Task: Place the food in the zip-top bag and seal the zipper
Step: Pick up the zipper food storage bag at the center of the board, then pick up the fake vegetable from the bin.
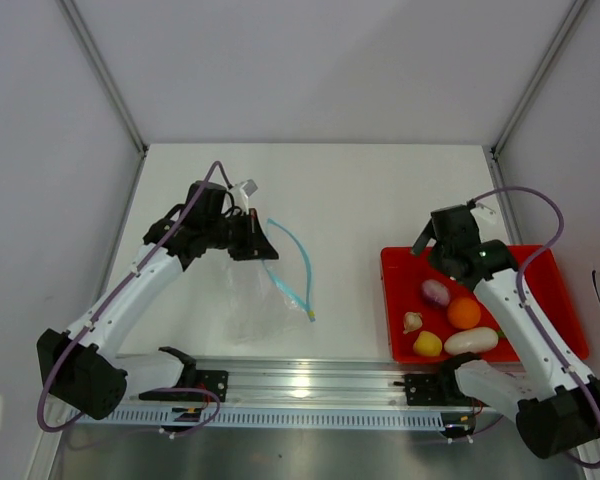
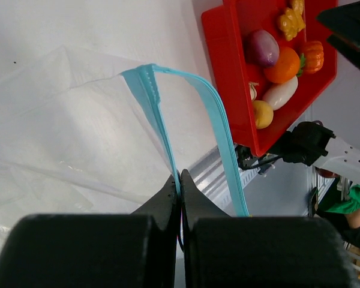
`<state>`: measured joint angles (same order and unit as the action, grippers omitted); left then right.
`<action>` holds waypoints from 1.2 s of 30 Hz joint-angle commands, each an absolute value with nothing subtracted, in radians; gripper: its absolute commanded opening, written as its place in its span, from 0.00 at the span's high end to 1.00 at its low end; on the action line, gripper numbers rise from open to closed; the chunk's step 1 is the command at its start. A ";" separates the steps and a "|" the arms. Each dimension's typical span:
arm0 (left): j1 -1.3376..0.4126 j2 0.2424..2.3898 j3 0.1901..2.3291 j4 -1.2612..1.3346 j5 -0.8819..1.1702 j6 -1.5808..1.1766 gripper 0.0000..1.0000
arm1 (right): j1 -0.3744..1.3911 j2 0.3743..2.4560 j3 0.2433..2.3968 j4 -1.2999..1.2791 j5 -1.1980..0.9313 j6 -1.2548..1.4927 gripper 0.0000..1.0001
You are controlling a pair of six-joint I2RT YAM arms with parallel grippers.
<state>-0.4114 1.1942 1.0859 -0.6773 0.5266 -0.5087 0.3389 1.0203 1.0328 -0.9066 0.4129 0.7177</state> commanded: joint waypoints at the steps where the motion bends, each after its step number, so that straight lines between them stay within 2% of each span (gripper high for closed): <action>1: -0.420 1.195 1.112 -0.649 0.583 -0.466 0.99 | 0.298 1.048 0.983 -0.979 0.442 0.796 0.01; 8: -0.420 1.193 1.108 -0.630 0.612 -0.480 0.99 | 0.296 1.184 0.916 -0.928 0.416 0.756 0.01; 28: -0.422 1.155 1.055 -0.614 0.638 -0.486 0.99 | 0.272 1.328 0.776 -0.727 0.445 0.801 0.01; 34: -0.422 1.155 1.032 -0.598 0.653 -0.495 0.99 | 0.272 1.296 0.756 -0.681 0.460 0.778 0.09; 36: -0.422 1.152 1.028 -0.597 0.657 -0.497 0.99 | 0.272 1.293 0.752 -0.677 0.456 0.770 0.21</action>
